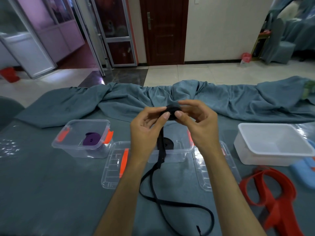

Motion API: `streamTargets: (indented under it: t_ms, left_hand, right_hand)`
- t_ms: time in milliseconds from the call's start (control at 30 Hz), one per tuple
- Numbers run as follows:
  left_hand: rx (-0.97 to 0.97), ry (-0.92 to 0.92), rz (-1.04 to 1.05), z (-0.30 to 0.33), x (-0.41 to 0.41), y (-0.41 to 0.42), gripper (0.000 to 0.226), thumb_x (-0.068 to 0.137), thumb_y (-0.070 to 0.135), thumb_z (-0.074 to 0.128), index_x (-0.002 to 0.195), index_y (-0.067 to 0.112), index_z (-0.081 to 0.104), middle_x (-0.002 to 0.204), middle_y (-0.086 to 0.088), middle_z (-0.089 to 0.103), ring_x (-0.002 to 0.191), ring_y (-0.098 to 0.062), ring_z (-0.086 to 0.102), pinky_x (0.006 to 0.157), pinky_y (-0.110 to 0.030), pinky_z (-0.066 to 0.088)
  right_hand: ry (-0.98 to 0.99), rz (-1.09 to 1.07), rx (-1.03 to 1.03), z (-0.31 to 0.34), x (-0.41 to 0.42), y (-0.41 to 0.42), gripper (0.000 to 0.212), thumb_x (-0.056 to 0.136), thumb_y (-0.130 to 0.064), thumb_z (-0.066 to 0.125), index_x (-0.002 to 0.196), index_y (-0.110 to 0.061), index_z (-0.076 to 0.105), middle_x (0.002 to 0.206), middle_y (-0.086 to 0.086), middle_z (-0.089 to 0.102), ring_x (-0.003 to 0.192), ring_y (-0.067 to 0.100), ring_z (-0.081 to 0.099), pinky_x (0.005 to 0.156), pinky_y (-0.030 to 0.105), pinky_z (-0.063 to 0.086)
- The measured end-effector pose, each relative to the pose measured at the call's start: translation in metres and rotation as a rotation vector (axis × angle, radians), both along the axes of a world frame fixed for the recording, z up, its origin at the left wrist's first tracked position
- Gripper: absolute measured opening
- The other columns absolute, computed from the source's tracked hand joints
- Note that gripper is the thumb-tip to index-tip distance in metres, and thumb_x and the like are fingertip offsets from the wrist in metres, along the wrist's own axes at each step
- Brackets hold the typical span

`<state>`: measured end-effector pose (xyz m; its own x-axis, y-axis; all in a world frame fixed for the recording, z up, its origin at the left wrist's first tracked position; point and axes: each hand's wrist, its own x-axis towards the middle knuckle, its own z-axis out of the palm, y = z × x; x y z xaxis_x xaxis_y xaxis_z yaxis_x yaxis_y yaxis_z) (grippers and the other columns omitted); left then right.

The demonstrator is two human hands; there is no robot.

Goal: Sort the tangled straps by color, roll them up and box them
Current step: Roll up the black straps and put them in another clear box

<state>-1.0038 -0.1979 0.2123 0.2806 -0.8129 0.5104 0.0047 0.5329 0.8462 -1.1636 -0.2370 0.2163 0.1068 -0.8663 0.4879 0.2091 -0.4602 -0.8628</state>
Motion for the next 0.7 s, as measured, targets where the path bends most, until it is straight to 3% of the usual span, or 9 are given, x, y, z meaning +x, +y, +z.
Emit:
streamTargets:
  t_ms: [133, 233, 367, 467, 600, 700]
  left_hand:
    - [-0.012, -0.001, 0.015, -0.003, 0.003, -0.005, 0.022, 0.092, 0.001, 0.078, 0.110, 0.012, 0.078, 0.108, -0.009, 0.077, 0.106, -0.022, 0.076, 0.095, -0.027, 0.058]
    - [-0.019, 0.002, 0.032, -0.006, 0.003, -0.004, 0.019, 0.091, 0.003, 0.079, 0.108, 0.010, 0.078, 0.106, -0.010, 0.079, 0.105, -0.026, 0.077, 0.093, -0.029, 0.060]
    - [0.013, 0.055, 0.000, -0.003, -0.002, -0.006, 0.023, 0.091, 0.000, 0.079, 0.109, 0.013, 0.078, 0.108, -0.007, 0.080, 0.107, -0.021, 0.077, 0.093, -0.025, 0.059]
    - [0.057, 0.016, -0.051, 0.000, 0.006, -0.010, 0.027, 0.090, 0.000, 0.080, 0.114, 0.013, 0.079, 0.112, -0.007, 0.079, 0.111, -0.019, 0.075, 0.095, -0.024, 0.058]
    - [0.072, 0.046, -0.008, -0.005, 0.013, -0.007, 0.023, 0.089, 0.004, 0.083, 0.108, 0.015, 0.078, 0.106, -0.005, 0.081, 0.104, -0.020, 0.078, 0.090, -0.023, 0.059]
    - [0.090, 0.089, 0.000, -0.009, 0.007, -0.008, 0.020, 0.088, 0.003, 0.083, 0.105, 0.014, 0.079, 0.104, -0.005, 0.081, 0.103, -0.020, 0.078, 0.089, -0.023, 0.060]
  right_hand:
    - [-0.056, 0.079, 0.102, -0.004, 0.004, -0.003, 0.012, 0.090, -0.012, 0.082, 0.100, -0.015, 0.076, 0.104, 0.012, 0.080, 0.103, 0.032, 0.078, 0.088, 0.052, 0.064]
    - [-0.073, 0.104, 0.168, -0.004, 0.006, -0.007, 0.019, 0.086, -0.009, 0.086, 0.094, -0.004, 0.069, 0.097, 0.015, 0.079, 0.097, 0.035, 0.078, 0.086, 0.054, 0.065]
    - [-0.080, 0.014, 0.083, -0.003, 0.010, -0.008, 0.021, 0.088, -0.013, 0.085, 0.107, -0.018, 0.078, 0.099, 0.010, 0.080, 0.097, 0.033, 0.078, 0.084, 0.049, 0.065]
    - [-0.144, 0.081, 0.157, -0.006, 0.012, -0.007, 0.011, 0.090, -0.010, 0.082, 0.098, -0.012, 0.075, 0.101, 0.013, 0.080, 0.100, 0.032, 0.078, 0.085, 0.045, 0.065]
    - [0.007, 0.136, 0.172, -0.002, 0.006, -0.012, 0.018, 0.087, -0.012, 0.085, 0.099, -0.016, 0.073, 0.094, 0.006, 0.080, 0.093, 0.026, 0.080, 0.081, 0.037, 0.065]
    - [0.005, 0.100, 0.113, 0.000, 0.007, -0.010, 0.021, 0.089, -0.009, 0.083, 0.107, -0.020, 0.079, 0.099, 0.006, 0.081, 0.097, 0.027, 0.079, 0.084, 0.044, 0.066]
